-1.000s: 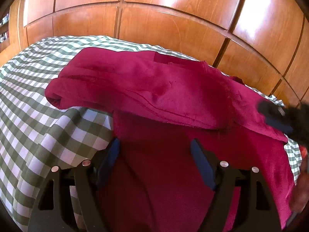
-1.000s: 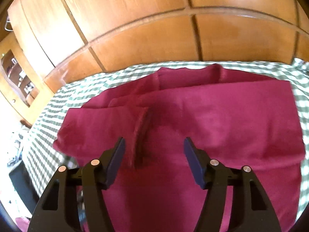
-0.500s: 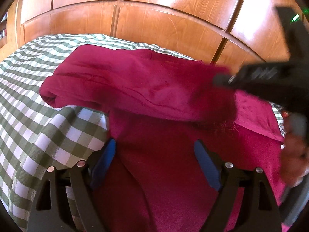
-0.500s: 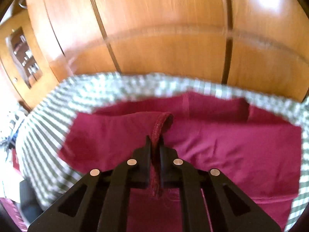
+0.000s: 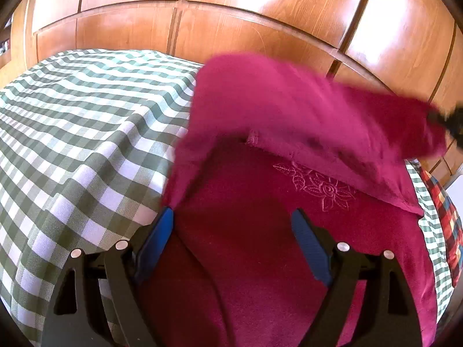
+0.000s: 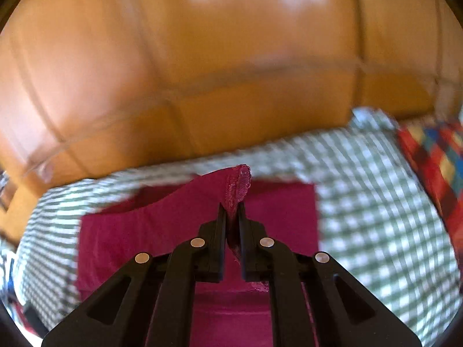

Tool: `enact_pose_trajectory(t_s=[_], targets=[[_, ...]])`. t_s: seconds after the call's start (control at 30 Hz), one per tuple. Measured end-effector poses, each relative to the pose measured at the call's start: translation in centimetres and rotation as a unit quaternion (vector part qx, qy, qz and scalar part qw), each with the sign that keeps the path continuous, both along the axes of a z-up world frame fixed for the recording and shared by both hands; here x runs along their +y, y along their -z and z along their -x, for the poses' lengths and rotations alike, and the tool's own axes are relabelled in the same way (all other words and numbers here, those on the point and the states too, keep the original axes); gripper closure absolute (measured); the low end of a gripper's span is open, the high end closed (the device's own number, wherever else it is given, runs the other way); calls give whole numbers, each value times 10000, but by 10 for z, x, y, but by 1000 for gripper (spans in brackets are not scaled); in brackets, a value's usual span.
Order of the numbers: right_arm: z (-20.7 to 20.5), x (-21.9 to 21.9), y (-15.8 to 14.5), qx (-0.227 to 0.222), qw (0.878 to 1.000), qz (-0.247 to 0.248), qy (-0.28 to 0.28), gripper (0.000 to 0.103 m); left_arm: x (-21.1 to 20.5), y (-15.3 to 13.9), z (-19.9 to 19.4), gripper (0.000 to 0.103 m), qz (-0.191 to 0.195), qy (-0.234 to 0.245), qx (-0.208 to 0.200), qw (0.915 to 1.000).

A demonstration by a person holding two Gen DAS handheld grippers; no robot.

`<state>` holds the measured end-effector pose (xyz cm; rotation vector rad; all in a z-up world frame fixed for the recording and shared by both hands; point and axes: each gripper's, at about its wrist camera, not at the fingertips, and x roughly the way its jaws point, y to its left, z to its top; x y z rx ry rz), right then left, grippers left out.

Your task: Fold small clothes

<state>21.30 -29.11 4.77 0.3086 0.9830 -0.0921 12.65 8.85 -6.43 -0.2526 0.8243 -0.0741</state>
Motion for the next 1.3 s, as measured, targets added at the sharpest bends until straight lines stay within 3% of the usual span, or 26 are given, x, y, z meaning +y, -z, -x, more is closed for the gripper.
enact_pose_trajectory(t_s=[0.17,0.3,0.37,0.43,0.53,0.7,0.77,0.9,0.97,1.03,1.2,1.3], targets=[[5,-35,61,711,9963,-300,385,97,-4,0,-3,20,-46,-11,21,10000],[11,-40,77,741,9944,-673,342,96,-1,-2,-3,20,-20,-38,63,10000],[16,-46,71,647,9941,-827,268,80,1,-10,2,22,5,-34,64,10000],[22,-49,63,554,9958,-686,234,61,1,-24,9,22,-154,18,-94,9998],[32,-48,44,309,9984,-451,123,60,0,-47,13,22,-202,226,-426,9986],[35,-5,27,36,9976,-144,-676,60,-10,-70,-19,21,-292,461,-647,9964],[29,17,35,88,9953,200,-942,60,-14,-68,-41,21,-264,516,-559,9967],[26,29,77,590,9921,634,-911,60,-21,-38,-78,21,-152,669,111,9976],[37,30,90,191,9928,748,-921,58,-17,-18,-82,23,-125,589,362,9975],[46,33,90,17,9922,834,-929,58,-15,-19,-76,23,-97,682,231,9974],[48,30,90,-33,9930,771,-892,58,20,-45,-78,22,428,502,-174,9977],[46,30,91,-40,9932,761,-885,58,56,-49,-105,20,1092,253,-29,9937]])
